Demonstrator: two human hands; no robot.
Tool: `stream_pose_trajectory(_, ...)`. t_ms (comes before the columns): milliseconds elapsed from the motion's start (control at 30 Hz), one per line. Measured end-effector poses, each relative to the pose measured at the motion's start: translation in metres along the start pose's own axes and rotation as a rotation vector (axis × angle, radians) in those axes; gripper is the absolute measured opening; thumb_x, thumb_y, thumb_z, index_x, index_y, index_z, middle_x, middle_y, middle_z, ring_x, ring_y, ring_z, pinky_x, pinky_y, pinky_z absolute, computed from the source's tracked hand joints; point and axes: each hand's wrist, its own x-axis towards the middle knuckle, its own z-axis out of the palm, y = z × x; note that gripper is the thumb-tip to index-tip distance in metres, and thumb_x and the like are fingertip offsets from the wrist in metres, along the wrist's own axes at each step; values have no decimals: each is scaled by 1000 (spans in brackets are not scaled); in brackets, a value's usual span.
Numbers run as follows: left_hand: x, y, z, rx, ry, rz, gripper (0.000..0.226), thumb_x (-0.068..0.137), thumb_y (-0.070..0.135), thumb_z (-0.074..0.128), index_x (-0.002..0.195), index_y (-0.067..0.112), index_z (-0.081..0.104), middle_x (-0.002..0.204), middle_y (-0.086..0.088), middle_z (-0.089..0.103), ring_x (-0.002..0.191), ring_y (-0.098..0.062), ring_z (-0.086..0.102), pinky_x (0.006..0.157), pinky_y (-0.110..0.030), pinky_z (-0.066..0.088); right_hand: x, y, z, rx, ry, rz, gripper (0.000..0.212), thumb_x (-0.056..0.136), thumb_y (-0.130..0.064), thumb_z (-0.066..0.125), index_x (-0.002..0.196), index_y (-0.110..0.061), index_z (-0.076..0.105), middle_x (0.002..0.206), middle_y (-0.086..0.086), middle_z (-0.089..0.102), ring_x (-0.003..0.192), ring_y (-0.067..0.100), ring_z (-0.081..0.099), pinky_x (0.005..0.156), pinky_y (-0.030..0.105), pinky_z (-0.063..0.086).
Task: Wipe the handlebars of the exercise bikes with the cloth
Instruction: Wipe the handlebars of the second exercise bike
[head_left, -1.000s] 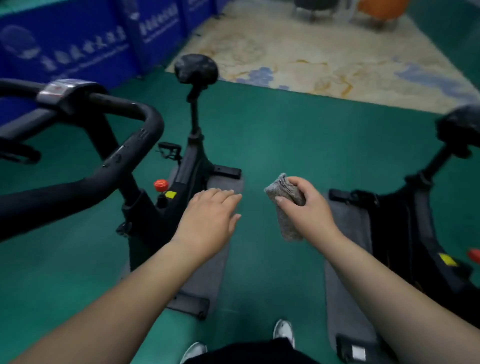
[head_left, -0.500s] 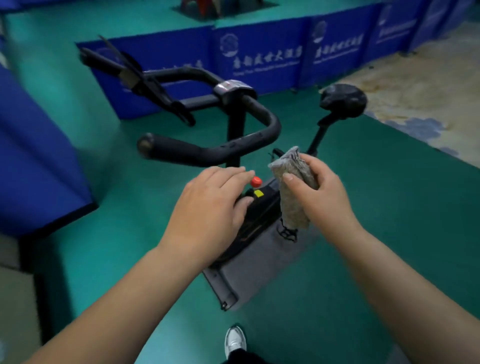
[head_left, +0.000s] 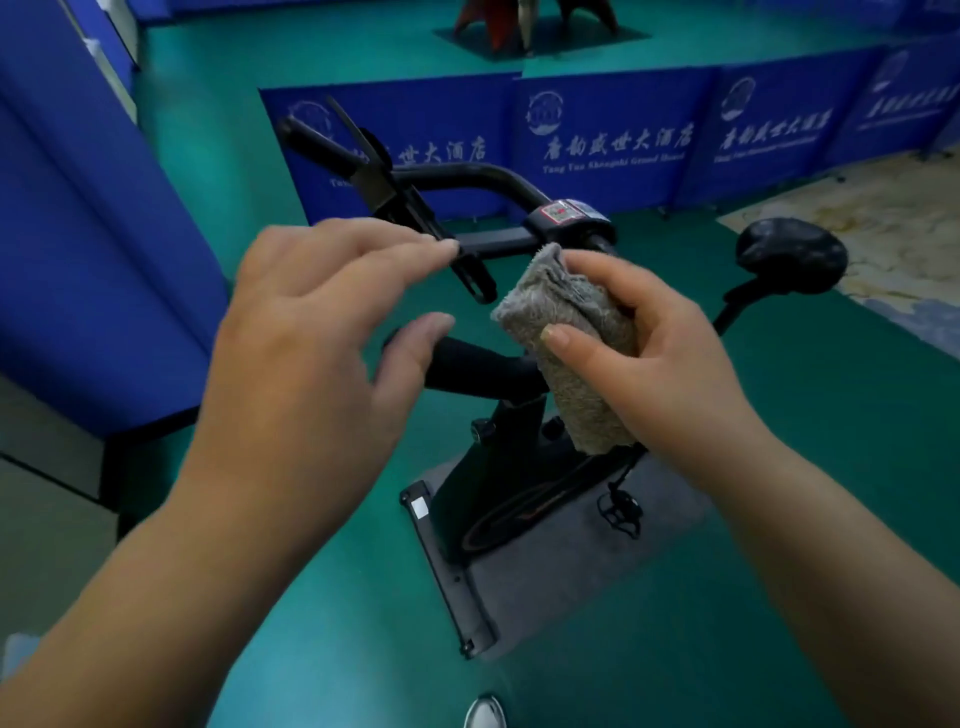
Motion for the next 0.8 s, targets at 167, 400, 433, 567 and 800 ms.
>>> stream_pose_trajectory(167,12,-20,-6,-94,-259,-245,44,70,58,52,106,37,68,85,22,61,78,1,58,71,-2,38,33,-12,20,5,-102,-287,43,82,-4,69,113,-32,58,107,-20,62,101,-5,59,85,12,46)
stream_pose_trajectory(400,3,-22,-3,-293,-319,-527,27,48,54,66,74,47,67,70,33,66,68,12,63,67,-6,46,58,21,31,-18,-411,-603,37,80,11,65,112,-6,65,107,6,65,104,11,61,93,25,46)
stream_pose_trajectory(433,1,-20,-2,-305,-304,-567,31,48,52,68,78,44,69,71,30,67,68,9,64,68,-9,49,59,28,25,-5,-432,-607,37,79,13,65,110,-7,66,107,8,64,104,13,61,92,26,47)
stream_pose_trajectory(567,-7,-3,2,-291,-233,-659,41,48,46,72,89,43,68,76,28,68,67,4,66,67,-10,50,65,39,19,5,-470,-642,37,79,12,65,108,-11,68,106,9,63,103,15,61,89,29,48)
stream_pose_trajectory(800,-13,31,14,-157,-89,-793,39,53,48,68,92,44,67,76,29,68,70,7,64,65,-3,44,85,27,33,106,-621,-777,34,81,-4,70,115,-11,65,109,7,60,106,9,57,94,21,42)
